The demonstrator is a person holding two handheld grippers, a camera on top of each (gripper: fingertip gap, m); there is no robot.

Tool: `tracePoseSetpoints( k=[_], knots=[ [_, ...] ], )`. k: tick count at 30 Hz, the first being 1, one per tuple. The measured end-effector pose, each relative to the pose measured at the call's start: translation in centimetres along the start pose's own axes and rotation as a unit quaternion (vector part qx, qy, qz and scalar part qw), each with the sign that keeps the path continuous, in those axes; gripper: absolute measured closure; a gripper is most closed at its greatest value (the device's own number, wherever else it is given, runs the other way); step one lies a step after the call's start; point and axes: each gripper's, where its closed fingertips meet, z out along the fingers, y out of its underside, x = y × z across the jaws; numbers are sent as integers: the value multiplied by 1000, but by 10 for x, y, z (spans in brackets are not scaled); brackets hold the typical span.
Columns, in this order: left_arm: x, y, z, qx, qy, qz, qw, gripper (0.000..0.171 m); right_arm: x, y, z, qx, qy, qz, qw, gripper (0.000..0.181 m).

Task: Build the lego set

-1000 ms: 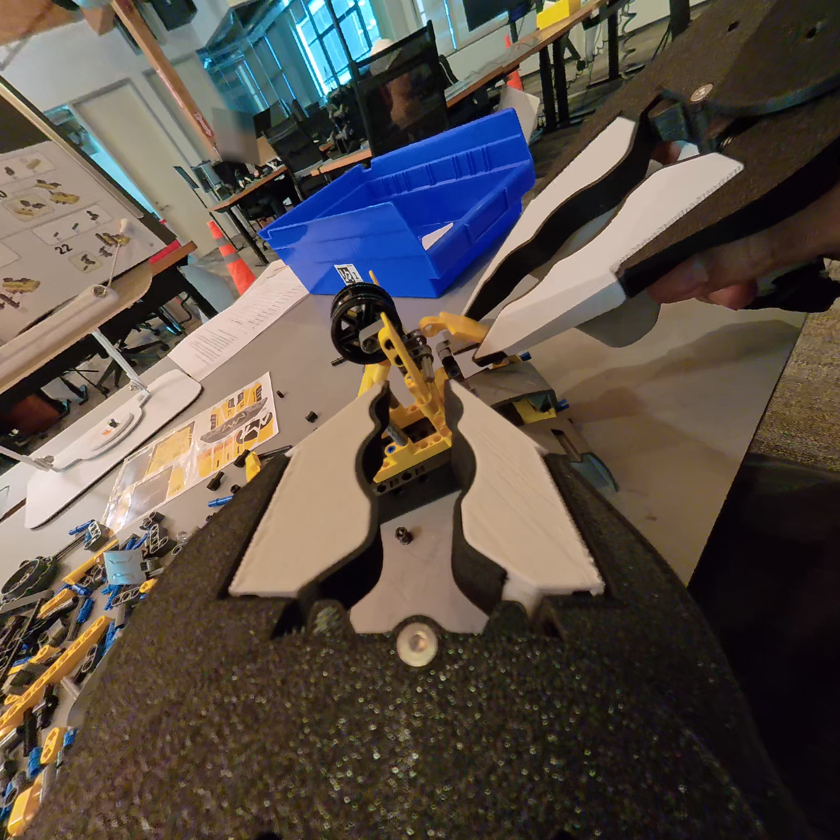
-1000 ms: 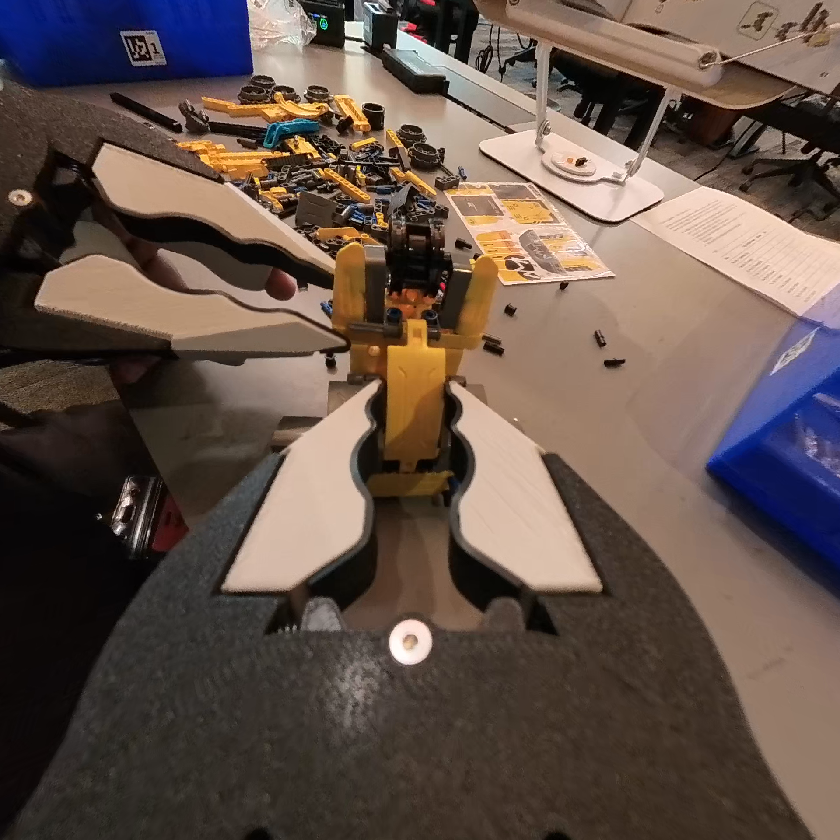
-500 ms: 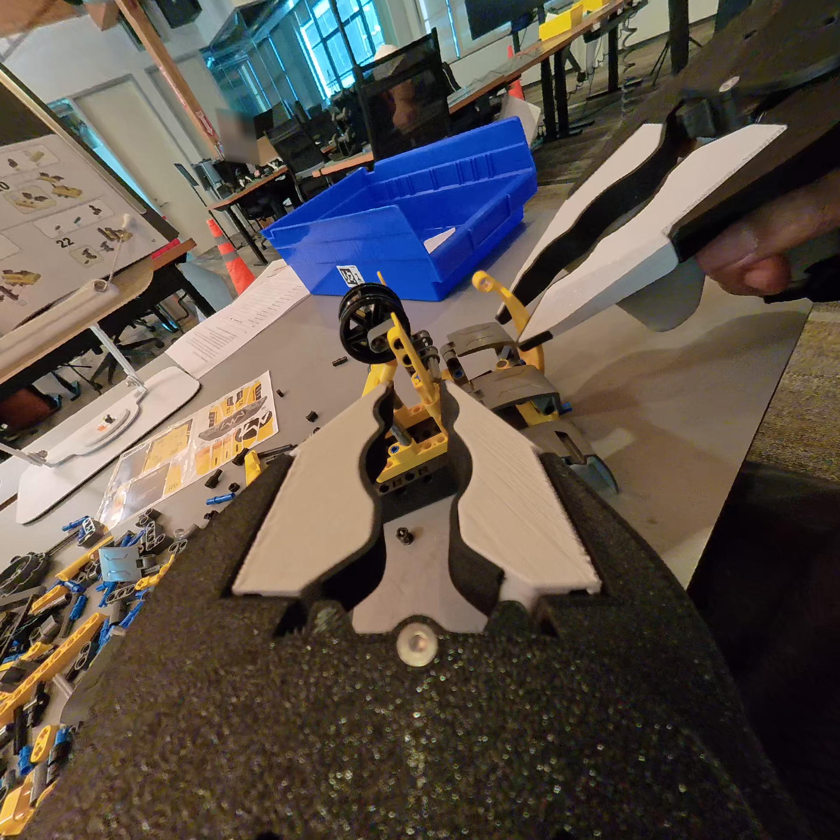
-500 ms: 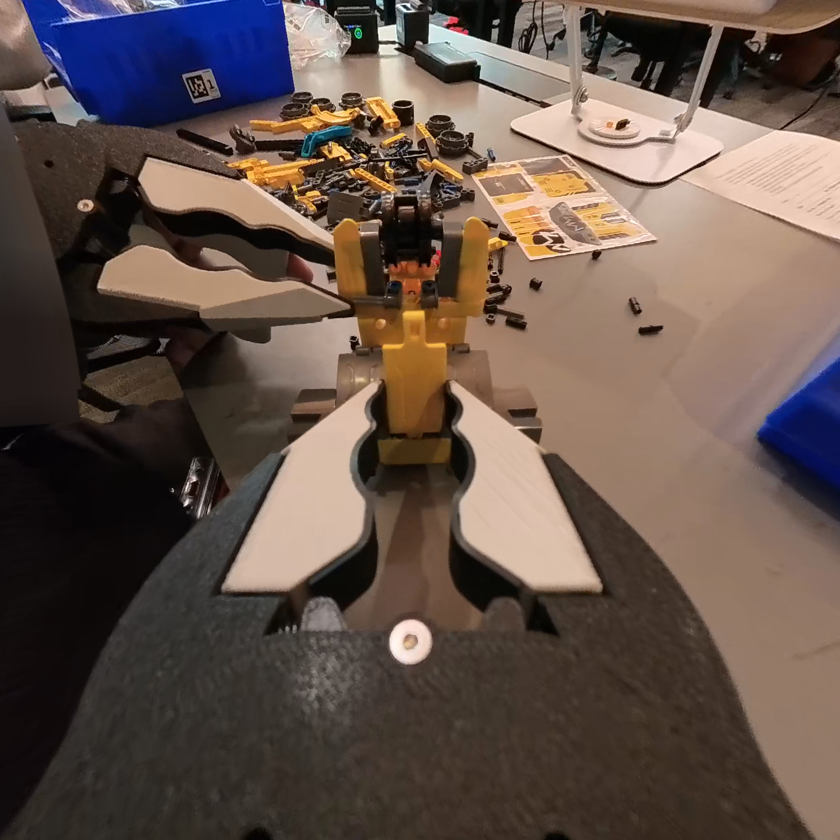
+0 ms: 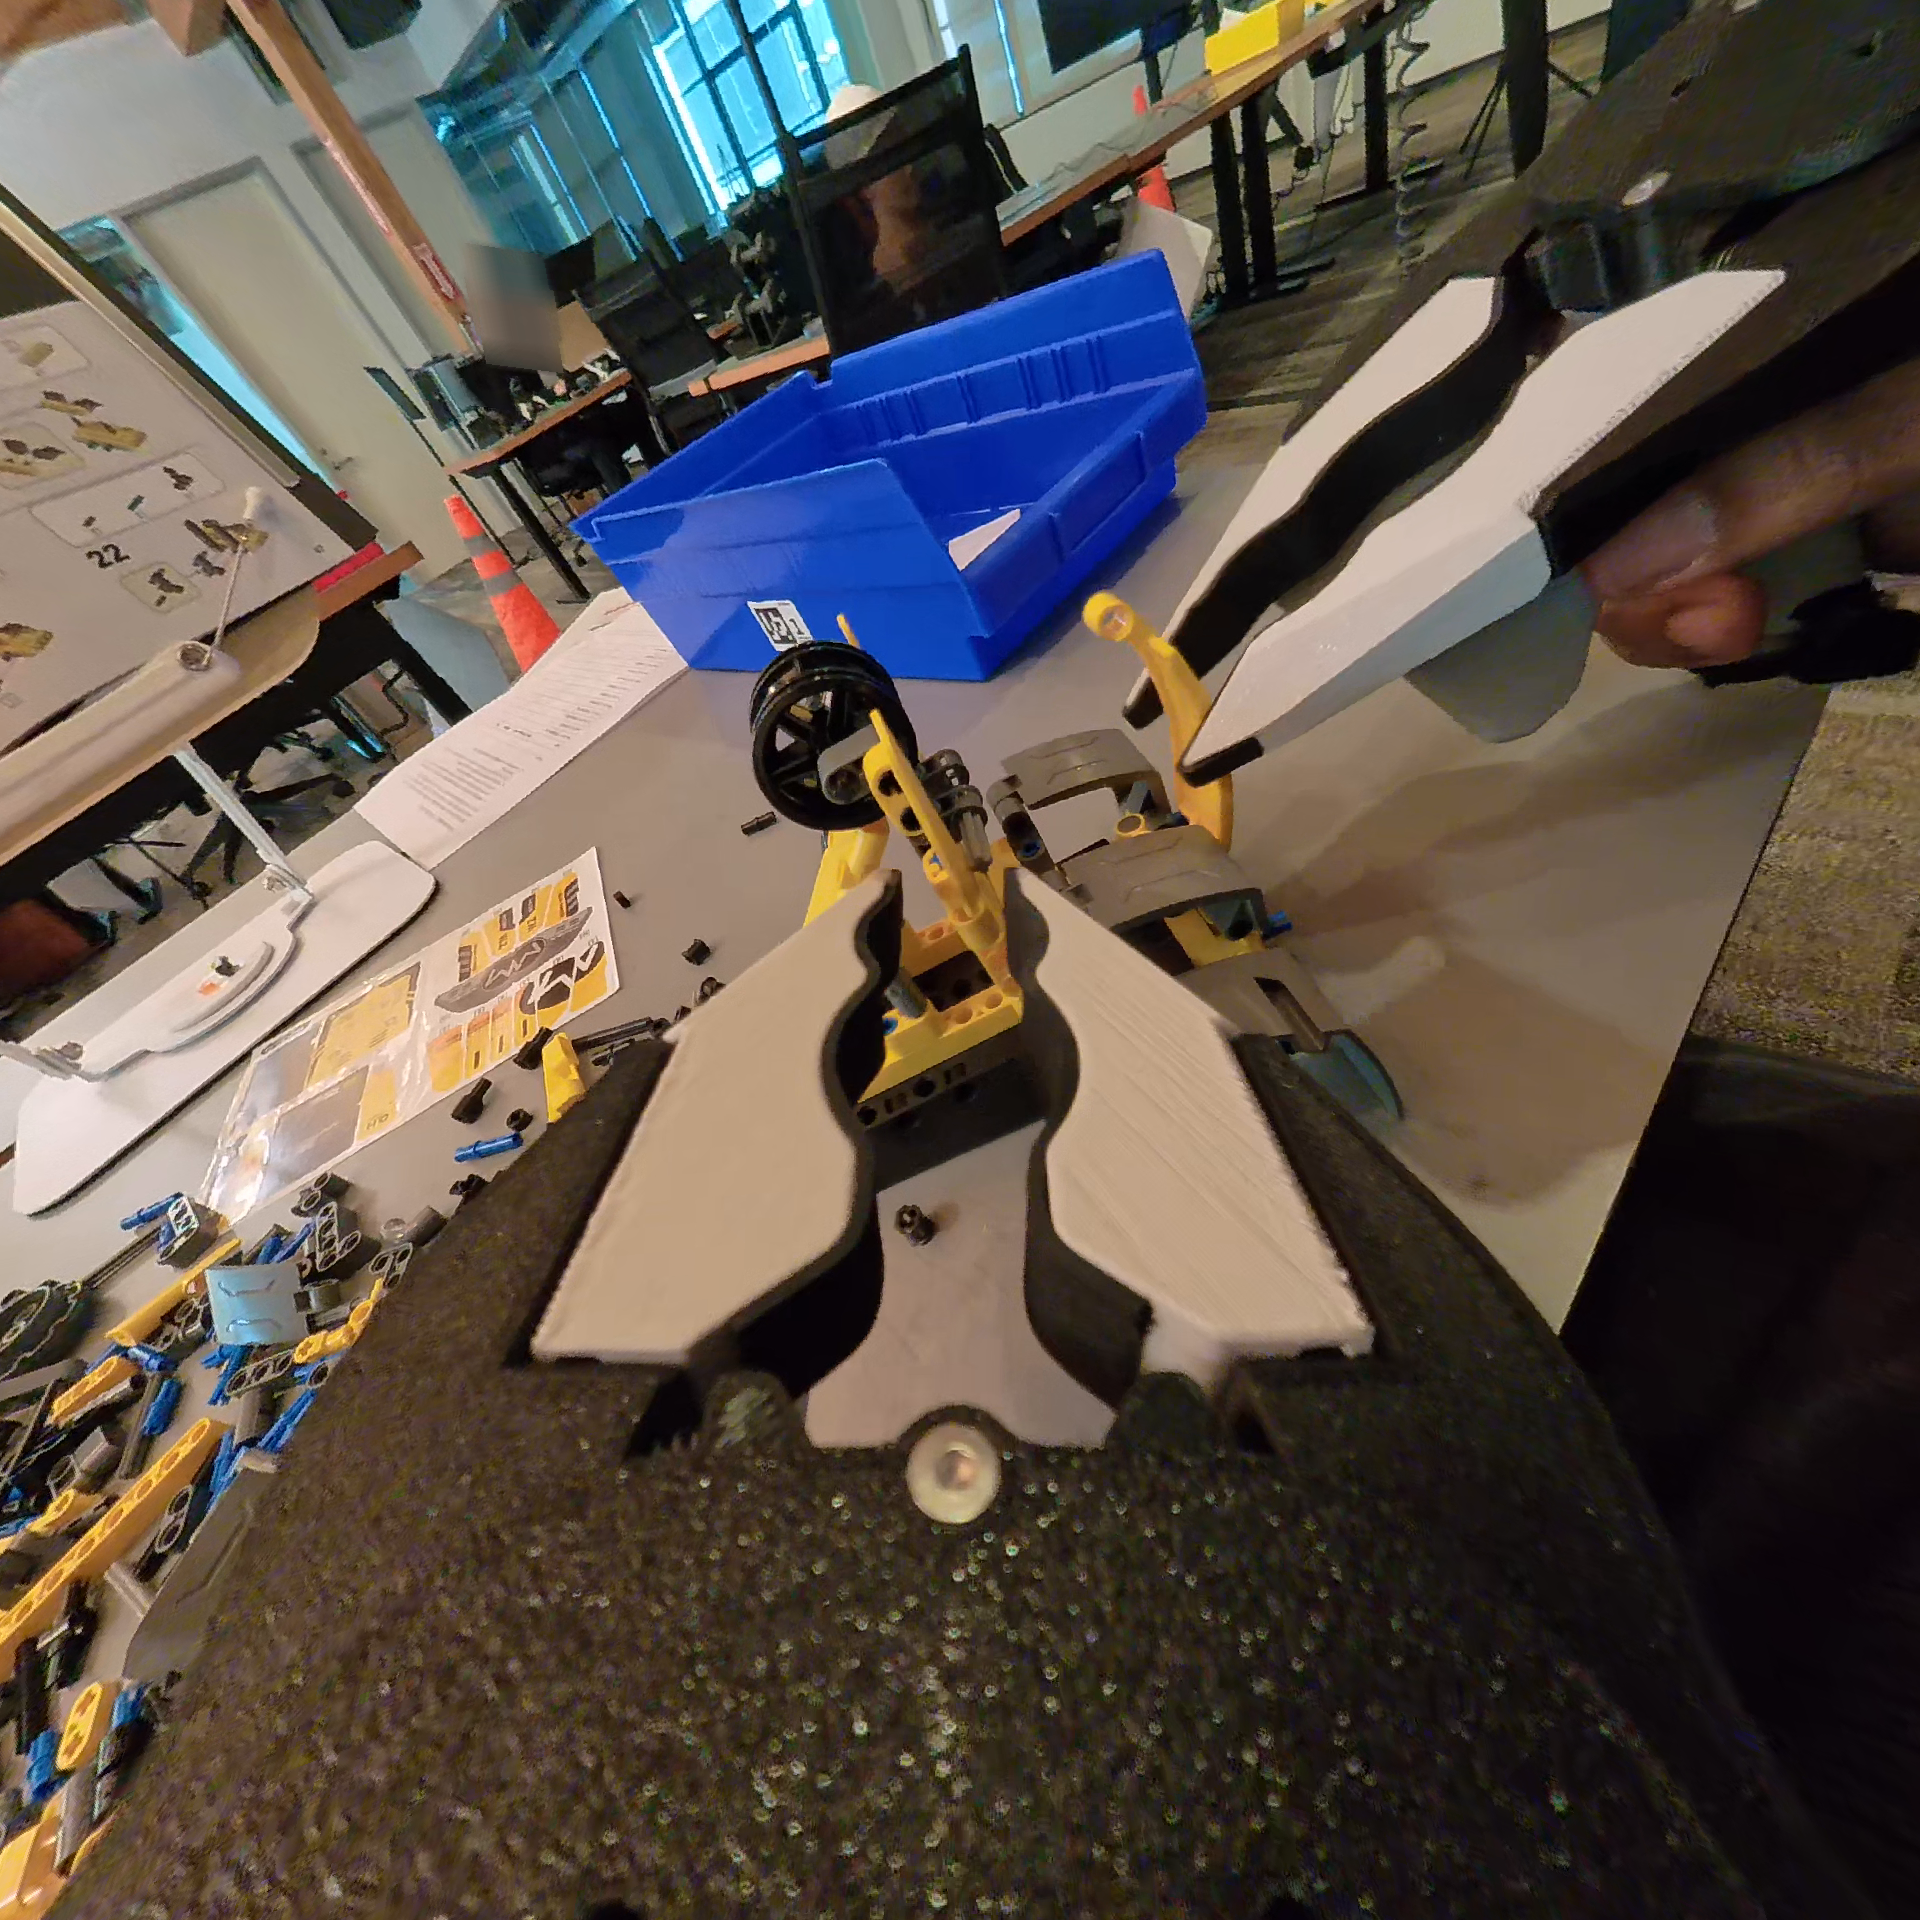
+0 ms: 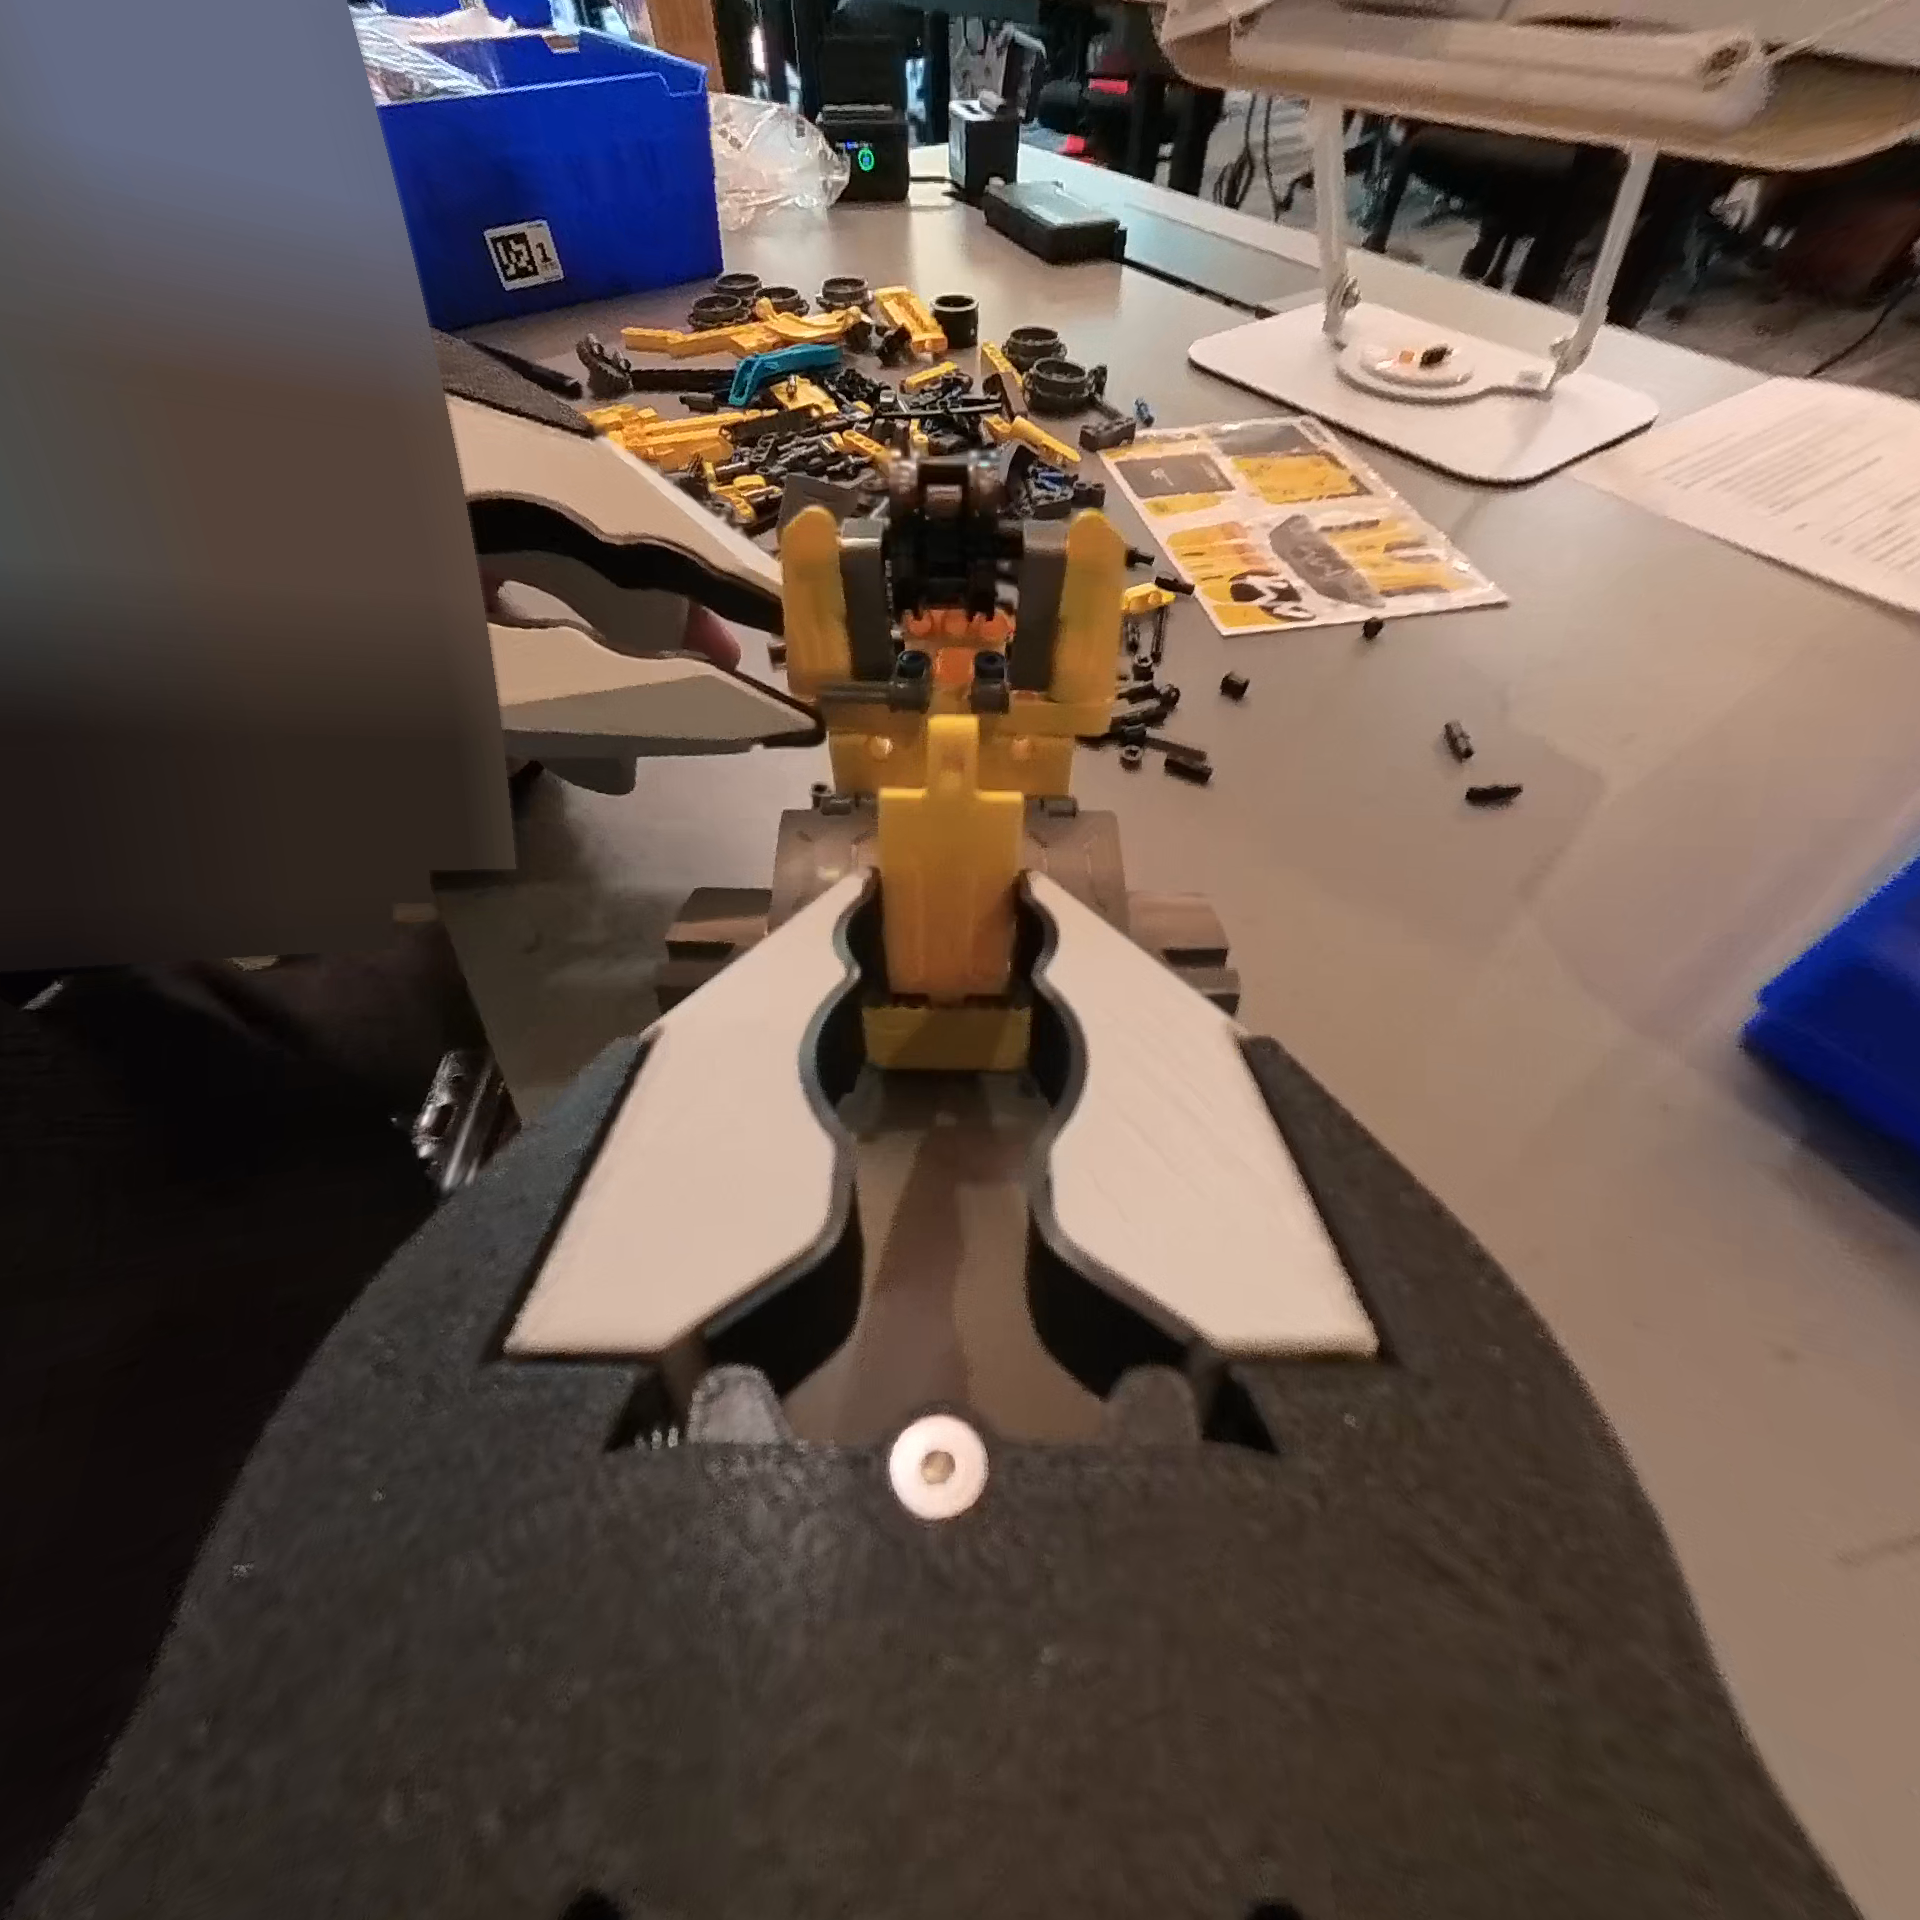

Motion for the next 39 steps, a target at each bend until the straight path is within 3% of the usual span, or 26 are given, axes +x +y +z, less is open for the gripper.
tracePoseSetpoints(
  k=[10,21,29,36,39],
  knots=[
    [0,-5,-2,20,12,-8,1000,153,1,-7,12,48,38,-72,996,155],
    [-3,-19,-18,87,68,-73,991,153,4,-7,15,48,24,-50,997,156],
    [-35,-18,-20,109,25,-163,980,157,4,-7,18,44,21,-56,997,156],
    [-49,-22,-24,137,-37,-144,979,159,4,-7,18,46,14,-50,998,156],
    [-57,-21,-24,136,-82,-128,979,171,4,-7,18,46,11,-46,998,156]
  ],
)
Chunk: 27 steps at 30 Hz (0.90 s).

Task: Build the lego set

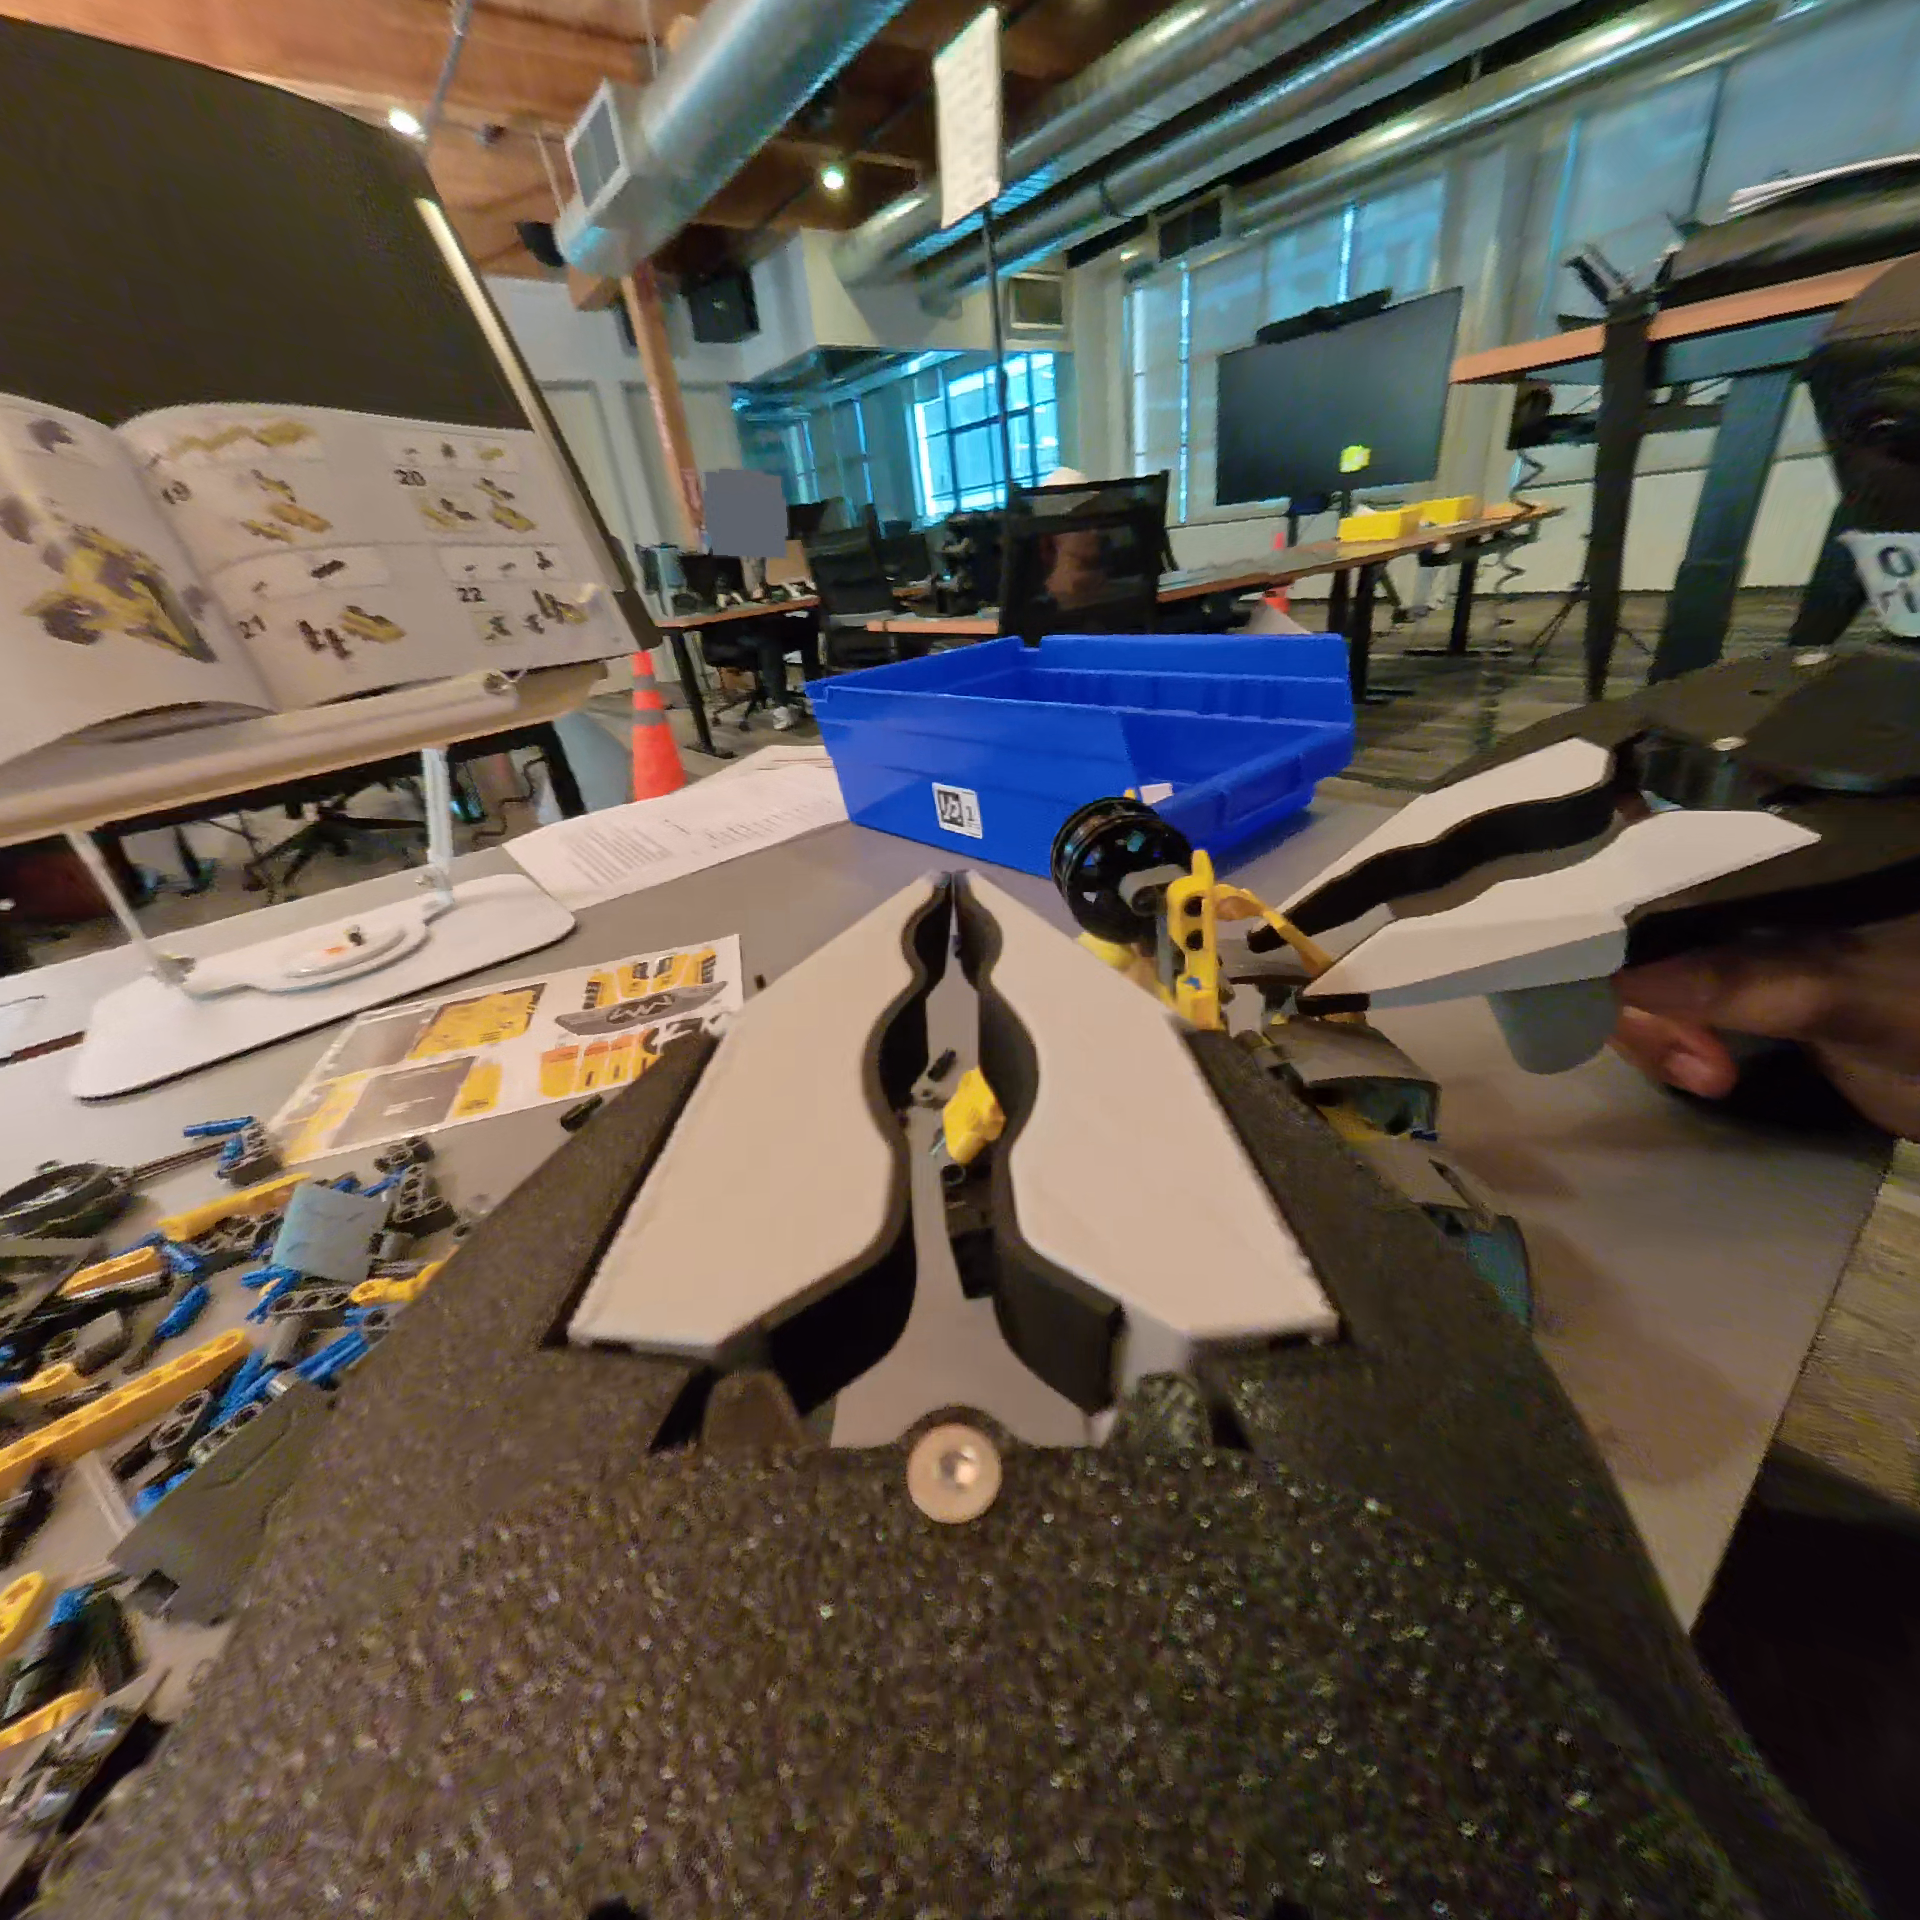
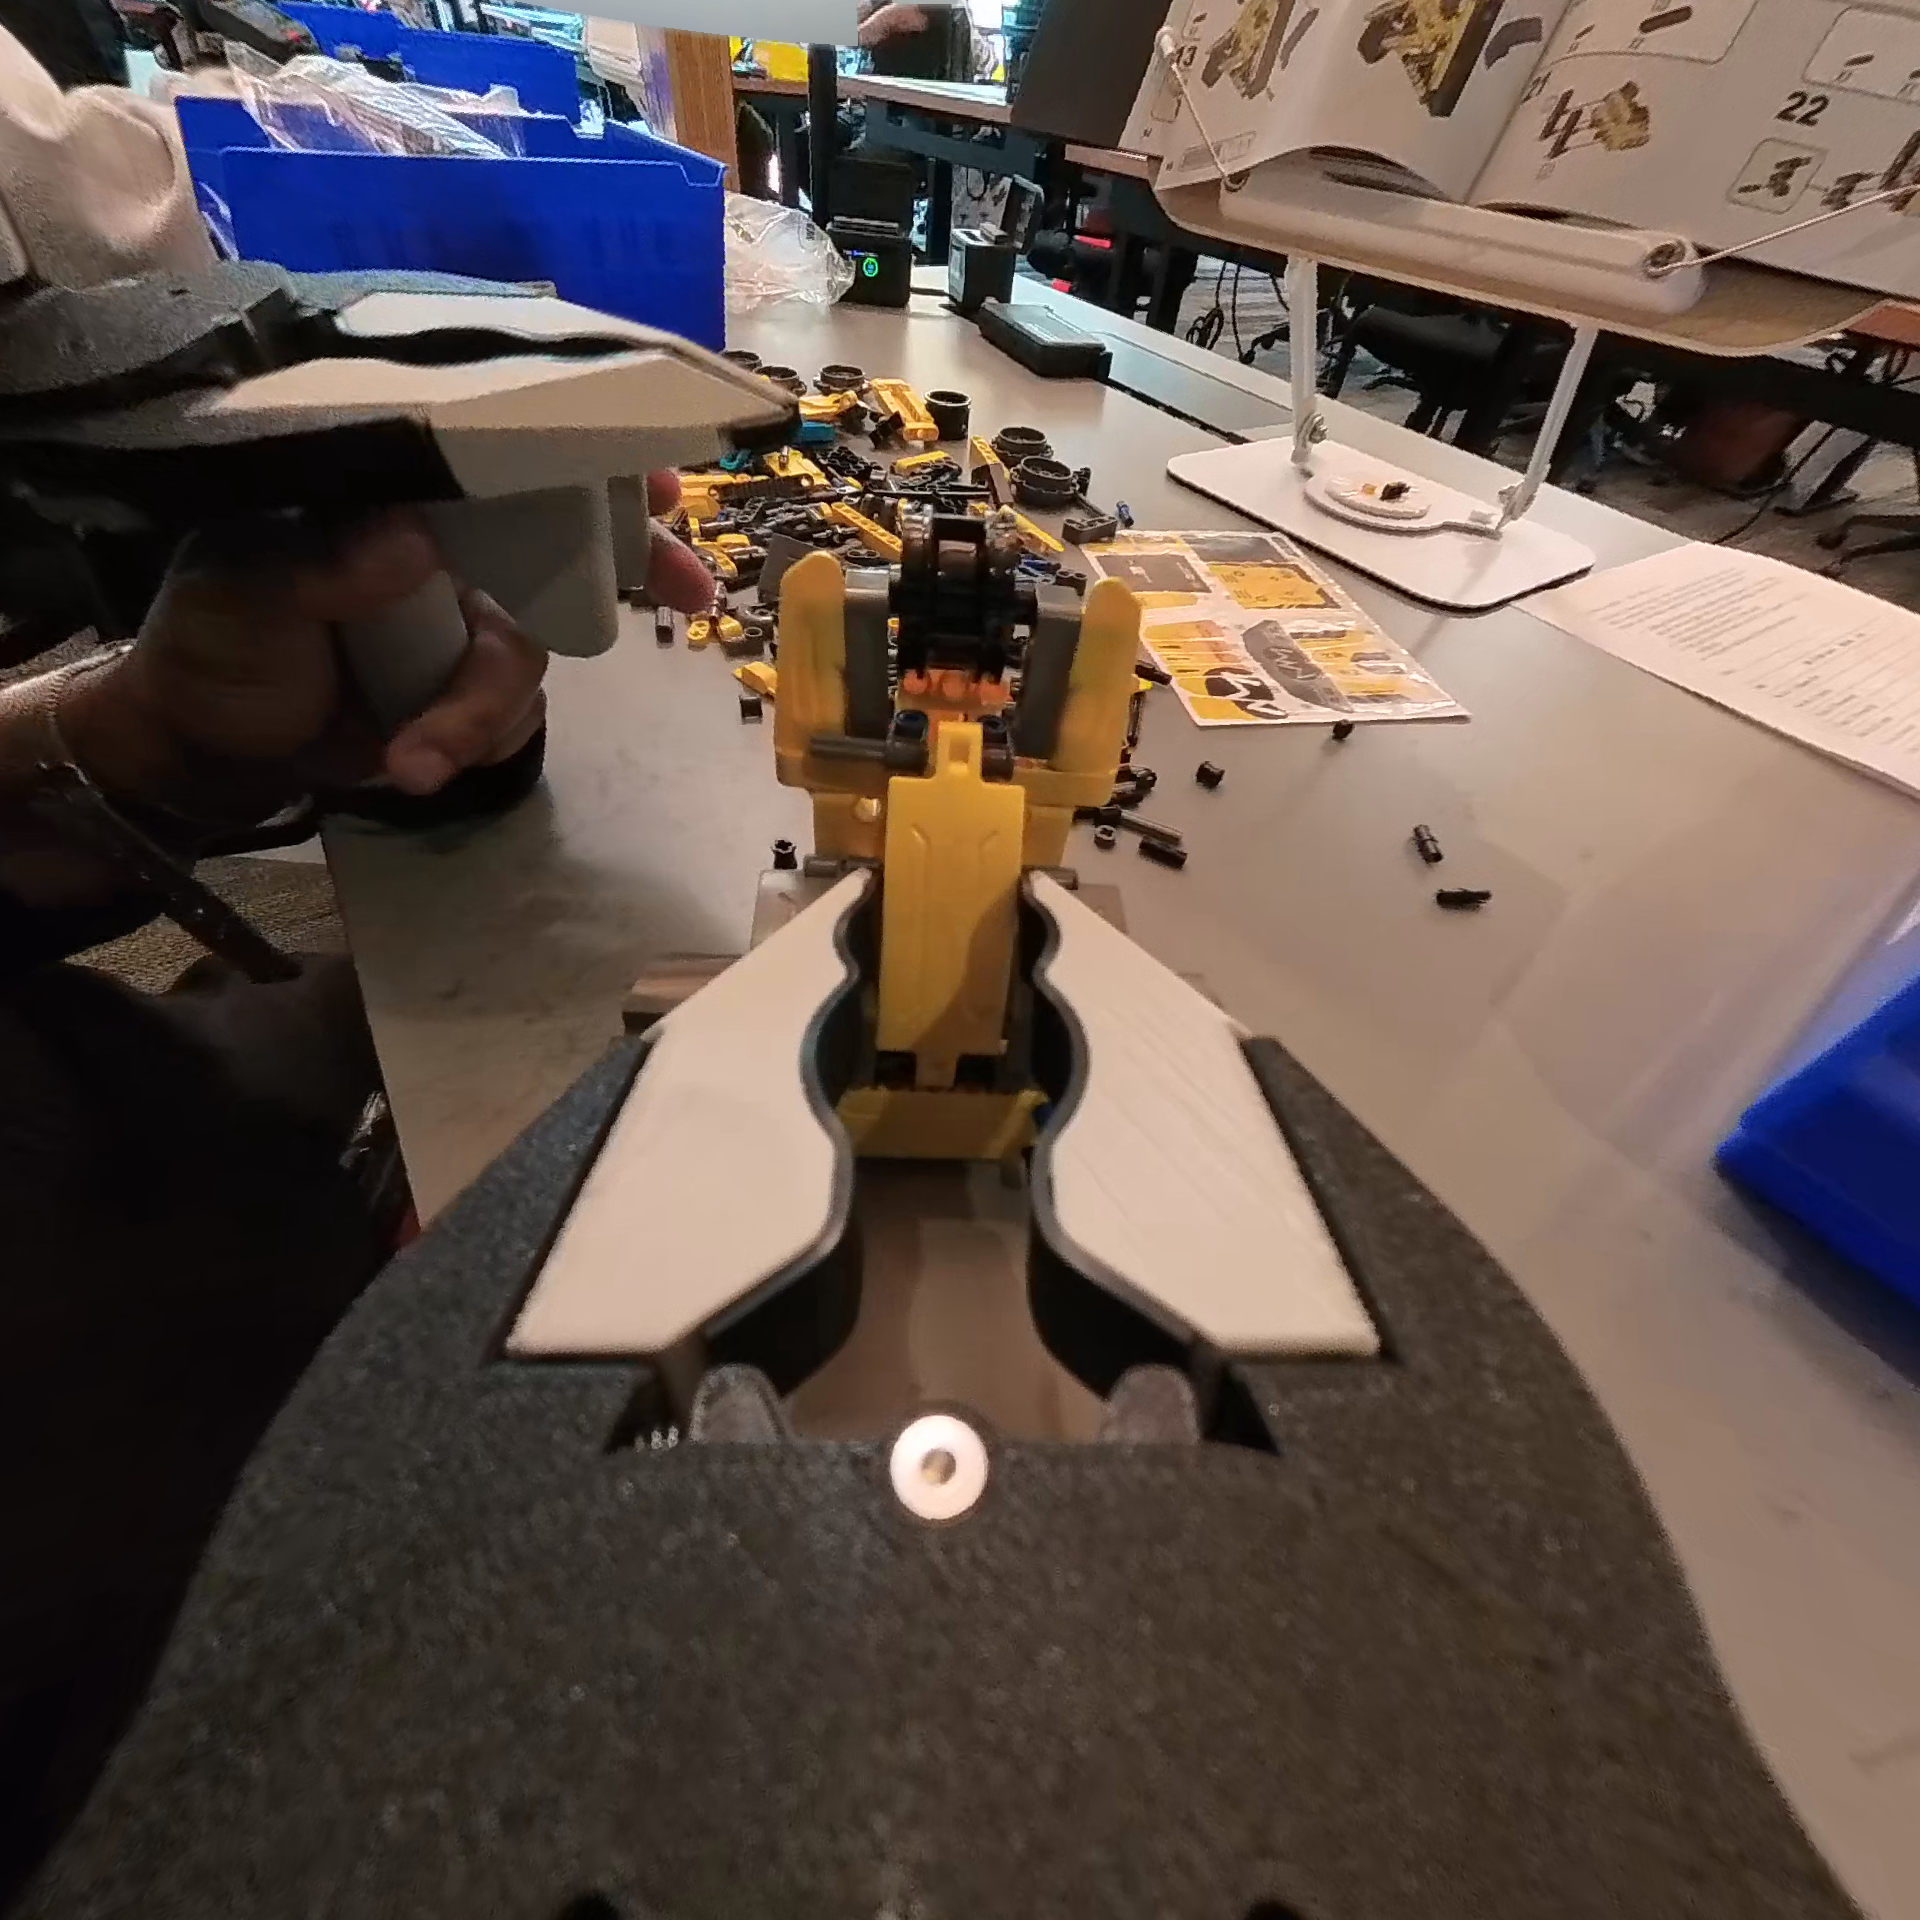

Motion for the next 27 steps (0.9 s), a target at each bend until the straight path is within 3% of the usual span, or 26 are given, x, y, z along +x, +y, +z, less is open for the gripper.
tracePoseSetpoints(
  k=[7,12,18,27],
  knots=[
    [-6,-3,-2,16,-4,-11,1000,171,0,0,1,0,-8,6,1000,156],
    [-23,-6,-5,35,6,-96,995,171,0,0,3,-2,-12,5,1000,156],
    [-45,-2,-6,47,15,-224,973,171,1,0,5,-2,-16,7,1000,157],
    [-43,-4,-7,54,26,-231,971,170,3,-1,5,3,-28,23,999,157]
  ],
)
